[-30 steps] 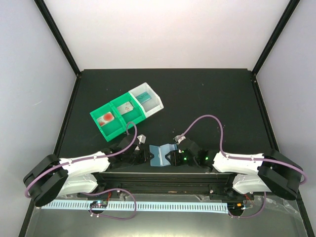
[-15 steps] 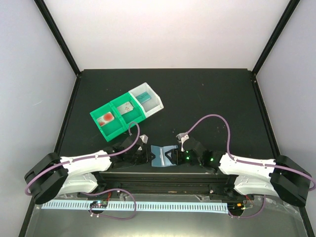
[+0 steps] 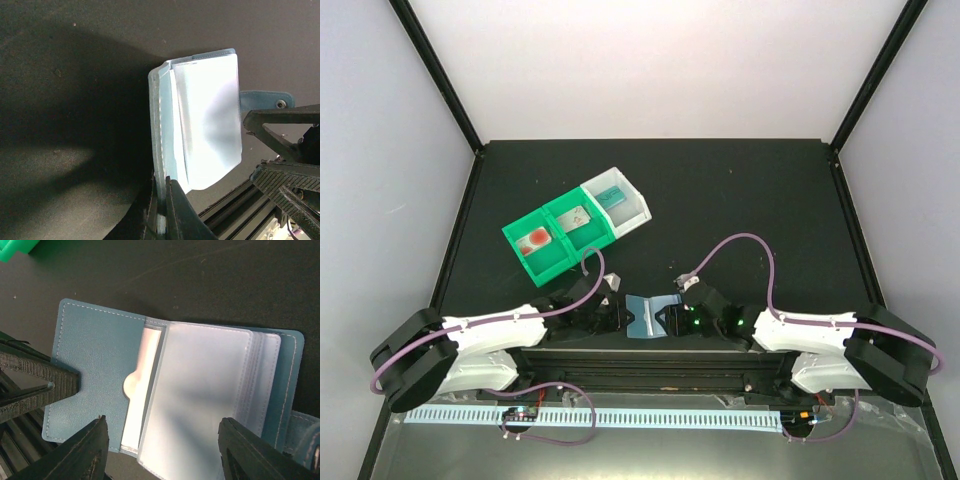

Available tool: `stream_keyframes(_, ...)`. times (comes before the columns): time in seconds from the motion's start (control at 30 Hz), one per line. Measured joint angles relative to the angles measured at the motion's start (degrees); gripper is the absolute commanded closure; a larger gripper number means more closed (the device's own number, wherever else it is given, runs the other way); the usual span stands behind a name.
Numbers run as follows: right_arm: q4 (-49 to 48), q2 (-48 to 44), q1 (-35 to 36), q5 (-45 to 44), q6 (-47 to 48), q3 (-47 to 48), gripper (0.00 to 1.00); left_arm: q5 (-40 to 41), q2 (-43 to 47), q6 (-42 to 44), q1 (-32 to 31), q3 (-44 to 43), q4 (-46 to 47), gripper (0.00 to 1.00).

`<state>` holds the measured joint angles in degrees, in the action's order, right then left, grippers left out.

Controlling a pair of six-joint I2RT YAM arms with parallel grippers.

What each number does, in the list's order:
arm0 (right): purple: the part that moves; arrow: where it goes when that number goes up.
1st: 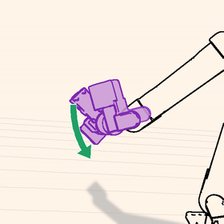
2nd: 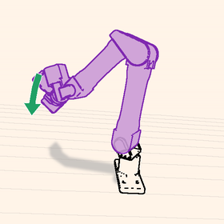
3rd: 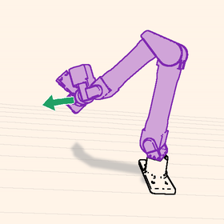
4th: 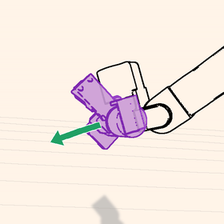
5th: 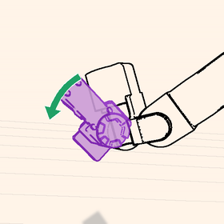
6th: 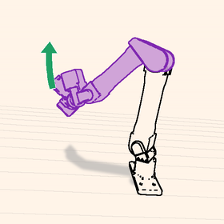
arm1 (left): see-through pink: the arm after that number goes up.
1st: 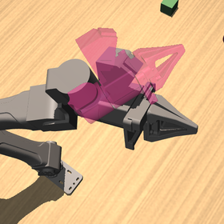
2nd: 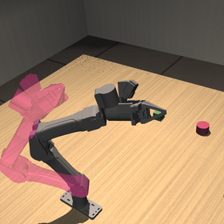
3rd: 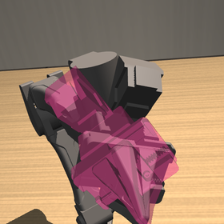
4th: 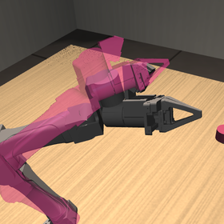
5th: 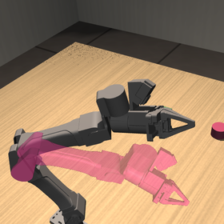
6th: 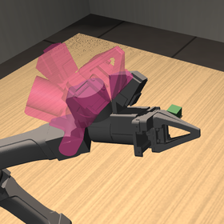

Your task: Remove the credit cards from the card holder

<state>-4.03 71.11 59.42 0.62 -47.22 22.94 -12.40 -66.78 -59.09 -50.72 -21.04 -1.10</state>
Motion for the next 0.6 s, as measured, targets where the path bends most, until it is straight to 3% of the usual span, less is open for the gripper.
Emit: stream_keyframes(0.6, -0.3, 1.1, 0.0, -1.6, -0.3, -0.1, 0.39, 0.4, 0.0, -0.1, 0.0, 0.0, 0.0, 0.98)
